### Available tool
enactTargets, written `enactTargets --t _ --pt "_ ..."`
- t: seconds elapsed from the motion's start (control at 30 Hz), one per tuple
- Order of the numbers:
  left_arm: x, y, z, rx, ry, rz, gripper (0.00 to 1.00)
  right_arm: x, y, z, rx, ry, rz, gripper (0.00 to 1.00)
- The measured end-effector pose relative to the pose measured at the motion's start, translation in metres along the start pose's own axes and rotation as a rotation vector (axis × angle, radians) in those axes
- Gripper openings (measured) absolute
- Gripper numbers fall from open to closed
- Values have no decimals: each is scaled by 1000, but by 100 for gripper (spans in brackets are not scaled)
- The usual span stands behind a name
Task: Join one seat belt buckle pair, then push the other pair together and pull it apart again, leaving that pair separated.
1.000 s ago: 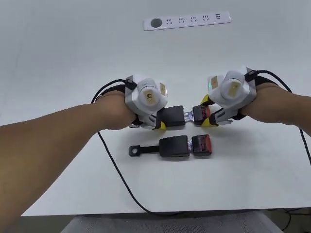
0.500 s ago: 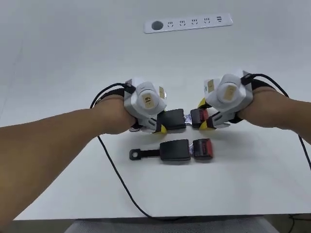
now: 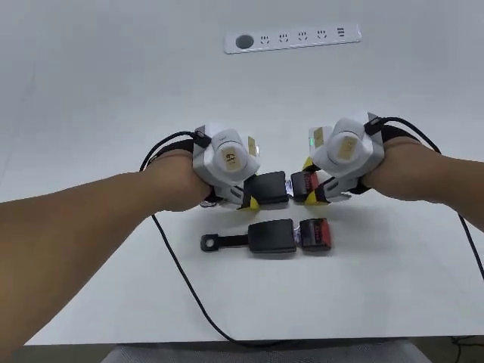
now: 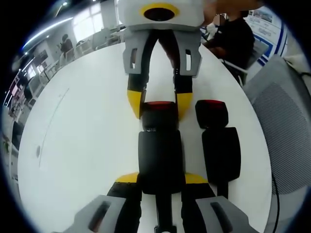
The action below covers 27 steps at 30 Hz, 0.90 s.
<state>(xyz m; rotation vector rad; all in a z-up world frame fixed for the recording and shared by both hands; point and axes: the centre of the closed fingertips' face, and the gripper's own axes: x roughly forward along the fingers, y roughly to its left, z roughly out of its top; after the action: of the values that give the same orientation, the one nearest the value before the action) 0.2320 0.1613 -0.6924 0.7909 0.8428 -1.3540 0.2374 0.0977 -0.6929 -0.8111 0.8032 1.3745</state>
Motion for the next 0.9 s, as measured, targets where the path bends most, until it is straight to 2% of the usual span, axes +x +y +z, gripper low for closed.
enactTargets --t 0.6,0.9 --pt "0 2 0 -11 -1 6 31 -4 -1 -1 1 6 -17 32" --pt "-1 2 0 -29 -2 8 31 -11 -3 -14 9 9 -12 32"
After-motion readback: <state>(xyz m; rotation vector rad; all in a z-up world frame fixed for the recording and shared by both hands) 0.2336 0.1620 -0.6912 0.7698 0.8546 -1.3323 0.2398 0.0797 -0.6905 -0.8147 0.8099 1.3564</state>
